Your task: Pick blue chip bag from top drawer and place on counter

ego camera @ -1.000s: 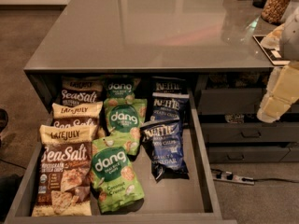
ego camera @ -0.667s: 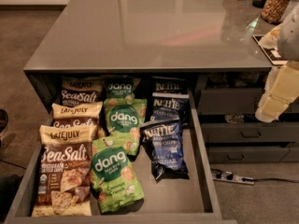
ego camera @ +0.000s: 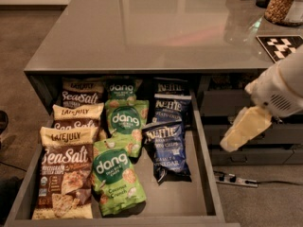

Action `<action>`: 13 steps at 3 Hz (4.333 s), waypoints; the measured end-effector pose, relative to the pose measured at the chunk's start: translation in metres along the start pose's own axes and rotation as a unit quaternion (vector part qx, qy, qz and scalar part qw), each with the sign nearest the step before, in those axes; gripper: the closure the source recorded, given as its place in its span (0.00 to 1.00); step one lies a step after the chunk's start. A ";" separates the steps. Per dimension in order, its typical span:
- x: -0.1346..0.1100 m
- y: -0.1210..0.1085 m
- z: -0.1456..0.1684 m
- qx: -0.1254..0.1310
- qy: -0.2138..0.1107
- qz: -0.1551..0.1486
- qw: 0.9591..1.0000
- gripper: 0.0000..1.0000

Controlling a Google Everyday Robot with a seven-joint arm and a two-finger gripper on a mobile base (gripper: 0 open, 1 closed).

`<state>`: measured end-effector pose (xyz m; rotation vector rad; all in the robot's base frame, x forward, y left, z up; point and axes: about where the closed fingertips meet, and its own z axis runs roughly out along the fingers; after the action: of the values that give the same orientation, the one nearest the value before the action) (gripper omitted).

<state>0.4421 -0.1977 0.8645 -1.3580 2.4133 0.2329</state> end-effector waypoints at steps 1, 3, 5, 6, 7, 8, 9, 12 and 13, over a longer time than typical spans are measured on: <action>0.005 0.001 0.048 0.000 -0.036 0.064 0.997 0.00; 0.011 0.002 0.074 -0.005 -0.042 0.087 0.995 0.00; -0.025 0.006 0.151 0.021 -0.108 0.087 0.990 0.00; -0.025 0.006 0.151 0.021 -0.108 0.087 0.990 0.00; -0.035 0.009 0.163 0.014 -0.116 0.086 0.989 0.00; -0.054 0.020 0.185 0.010 -0.128 0.082 0.988 0.00; -0.074 0.033 0.227 0.012 -0.158 0.105 0.982 0.00; -0.068 0.034 0.269 0.011 -0.140 0.125 0.982 0.00; -0.062 0.032 0.285 0.015 -0.135 0.136 0.981 0.00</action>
Offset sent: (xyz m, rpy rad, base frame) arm 0.0035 0.0099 -0.0412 0.0800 0.0182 -0.0972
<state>0.5093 -0.0422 0.6250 -0.9118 2.3509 0.4207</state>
